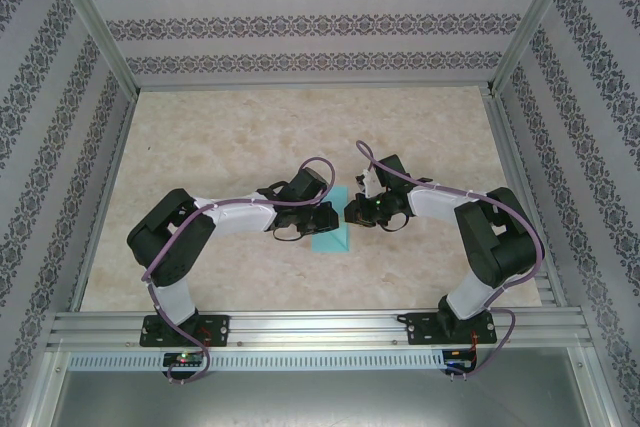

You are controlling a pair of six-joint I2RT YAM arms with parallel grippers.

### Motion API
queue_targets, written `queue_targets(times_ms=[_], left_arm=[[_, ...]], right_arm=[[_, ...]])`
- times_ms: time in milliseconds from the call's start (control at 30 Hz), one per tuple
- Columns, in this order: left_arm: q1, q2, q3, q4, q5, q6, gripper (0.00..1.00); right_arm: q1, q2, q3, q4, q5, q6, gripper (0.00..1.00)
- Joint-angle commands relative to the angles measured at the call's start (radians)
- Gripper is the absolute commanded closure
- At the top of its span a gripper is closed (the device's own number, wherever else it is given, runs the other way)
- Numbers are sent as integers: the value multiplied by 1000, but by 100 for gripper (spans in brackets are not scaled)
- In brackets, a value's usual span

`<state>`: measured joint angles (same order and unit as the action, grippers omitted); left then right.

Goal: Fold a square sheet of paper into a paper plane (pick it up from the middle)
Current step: Fold the triangle a second time at the center of the table.

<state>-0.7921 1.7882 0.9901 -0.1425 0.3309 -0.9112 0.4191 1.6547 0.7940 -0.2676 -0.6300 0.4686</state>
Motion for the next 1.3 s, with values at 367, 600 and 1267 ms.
queue_targets(times_ms=[367,600,1267], left_arm=[[13,37,2,52,35,18,83],[13,60,12,52,43,22,83],[13,34,15,58,52,28,81]], right_arm=[[9,61,45,16,38,-36,90],[7,78,49,17,48,-35,90],[5,91,59,6,82,-39,91]])
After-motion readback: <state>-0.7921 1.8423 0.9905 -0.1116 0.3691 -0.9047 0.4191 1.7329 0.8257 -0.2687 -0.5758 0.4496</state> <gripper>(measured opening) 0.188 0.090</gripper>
